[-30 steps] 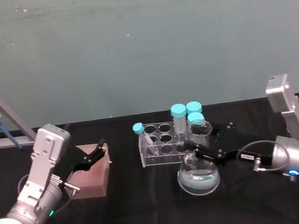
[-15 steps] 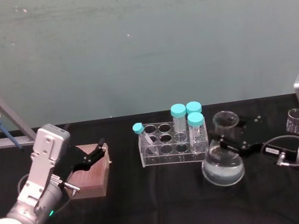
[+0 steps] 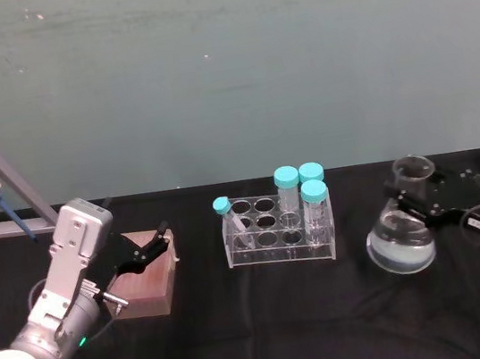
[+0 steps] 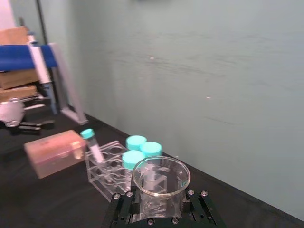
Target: Place the experimental apparatus aside using one hand.
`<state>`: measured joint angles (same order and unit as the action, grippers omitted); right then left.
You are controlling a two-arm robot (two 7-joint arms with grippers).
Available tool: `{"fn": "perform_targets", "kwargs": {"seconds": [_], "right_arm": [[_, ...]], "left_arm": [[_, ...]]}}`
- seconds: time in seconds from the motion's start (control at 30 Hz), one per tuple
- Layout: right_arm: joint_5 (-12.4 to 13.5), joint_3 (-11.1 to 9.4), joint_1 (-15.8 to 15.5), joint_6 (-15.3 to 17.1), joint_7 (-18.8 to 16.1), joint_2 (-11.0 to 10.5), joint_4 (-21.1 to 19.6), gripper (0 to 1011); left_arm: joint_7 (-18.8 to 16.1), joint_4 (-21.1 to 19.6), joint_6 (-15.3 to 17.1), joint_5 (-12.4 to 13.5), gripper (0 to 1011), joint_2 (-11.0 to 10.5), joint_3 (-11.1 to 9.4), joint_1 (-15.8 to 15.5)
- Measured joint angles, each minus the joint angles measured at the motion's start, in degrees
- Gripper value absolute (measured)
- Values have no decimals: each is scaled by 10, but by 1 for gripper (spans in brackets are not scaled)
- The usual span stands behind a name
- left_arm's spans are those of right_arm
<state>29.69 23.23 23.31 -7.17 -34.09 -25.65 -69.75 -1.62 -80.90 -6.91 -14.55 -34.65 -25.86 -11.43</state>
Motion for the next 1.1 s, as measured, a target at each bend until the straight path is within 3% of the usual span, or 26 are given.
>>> {"fn": "perform_targets", "kwargs": {"seconds": [0.73,1.1], "right_arm": [[-33,-83,-80,35,129,1,-65,453],[-55,-107,-94,47,160,11,-71,456]], "left_arm": [[0,0,0,0,1000,0,0,0],[0,0,0,0,1000,0,0,0]]}}
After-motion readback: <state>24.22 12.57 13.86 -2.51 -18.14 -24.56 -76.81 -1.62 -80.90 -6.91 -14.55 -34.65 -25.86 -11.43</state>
